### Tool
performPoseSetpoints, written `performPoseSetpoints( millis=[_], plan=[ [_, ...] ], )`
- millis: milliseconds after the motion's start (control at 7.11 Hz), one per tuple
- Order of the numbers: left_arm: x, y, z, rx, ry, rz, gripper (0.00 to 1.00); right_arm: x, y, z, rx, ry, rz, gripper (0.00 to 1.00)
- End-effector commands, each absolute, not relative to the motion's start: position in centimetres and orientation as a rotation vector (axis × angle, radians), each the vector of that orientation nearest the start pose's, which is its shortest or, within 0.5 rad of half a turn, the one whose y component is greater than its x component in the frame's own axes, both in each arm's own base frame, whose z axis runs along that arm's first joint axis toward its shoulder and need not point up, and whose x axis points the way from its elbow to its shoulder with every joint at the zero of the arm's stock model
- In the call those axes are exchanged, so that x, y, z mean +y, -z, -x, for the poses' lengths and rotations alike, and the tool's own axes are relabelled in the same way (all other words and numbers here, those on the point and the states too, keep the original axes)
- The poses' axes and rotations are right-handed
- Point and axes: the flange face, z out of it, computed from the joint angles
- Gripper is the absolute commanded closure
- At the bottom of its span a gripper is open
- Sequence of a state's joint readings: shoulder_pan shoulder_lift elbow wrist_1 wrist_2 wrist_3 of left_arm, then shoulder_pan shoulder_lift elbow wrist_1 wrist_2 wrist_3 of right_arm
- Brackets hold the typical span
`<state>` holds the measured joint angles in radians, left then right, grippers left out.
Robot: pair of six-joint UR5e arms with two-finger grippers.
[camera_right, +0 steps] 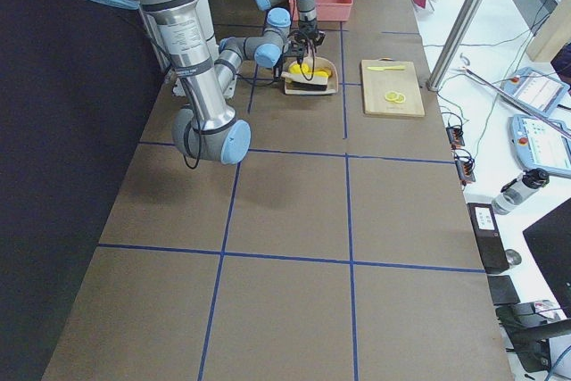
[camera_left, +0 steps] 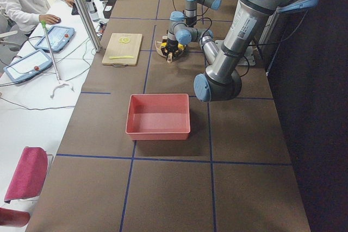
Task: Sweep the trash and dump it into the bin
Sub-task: 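Lift the loaded dustpan toward the pink bin while the right gripper withdraws the brush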
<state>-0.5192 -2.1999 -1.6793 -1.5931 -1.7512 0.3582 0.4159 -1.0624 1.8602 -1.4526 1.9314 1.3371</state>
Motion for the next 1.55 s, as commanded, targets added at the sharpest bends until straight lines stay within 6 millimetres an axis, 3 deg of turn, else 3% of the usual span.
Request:
performPoseSetpoints(
  millis=[0,141,281,704,844,985,1126,1407],
  plan=[
    [-43.9,-24.7,-52.7,0.481,-1.364,-0.746,0.92,-37.1,-24.0,46.6,-0.978,-0.060,0.027,1.00],
    [-43.9,-24.9,-52.5,0.500,-1.336,-0.763,0.94,-38.5,-24.8,44.6,-0.982,-0.078,0.047,1.00],
    [-43.7,-24.8,-52.5,0.529,-1.295,-0.747,0.95,-38.6,-25.7,43.5,-0.977,-0.085,0.052,1.00],
    [-43.5,-25.2,-51.9,0.629,-1.229,-0.764,0.98,-38.4,-26.1,42.7,-0.976,-0.069,0.042,1.00],
    [-44.0,-24.5,-50.9,0.638,-1.200,-0.774,0.98,-38.7,-27.3,40.1,-0.975,-0.074,0.049,1.00],
    [-45.1,-23.8,-49.2,0.656,-1.180,-0.777,0.98,-39.4,-29.4,36.3,-0.968,-0.064,0.046,1.00],
    [-46.6,-23.7,-46.6,0.694,-1.148,-0.763,1.00,-39.7,-31.2,34.0,-0.951,-0.042,0.032,1.00],
    [-46.1,-25.3,-40.0,0.702,-1.094,-0.778,1.00,-40.5,-34.2,31.1,-0.916,0.001,-0.005,1.00]
  ],
)
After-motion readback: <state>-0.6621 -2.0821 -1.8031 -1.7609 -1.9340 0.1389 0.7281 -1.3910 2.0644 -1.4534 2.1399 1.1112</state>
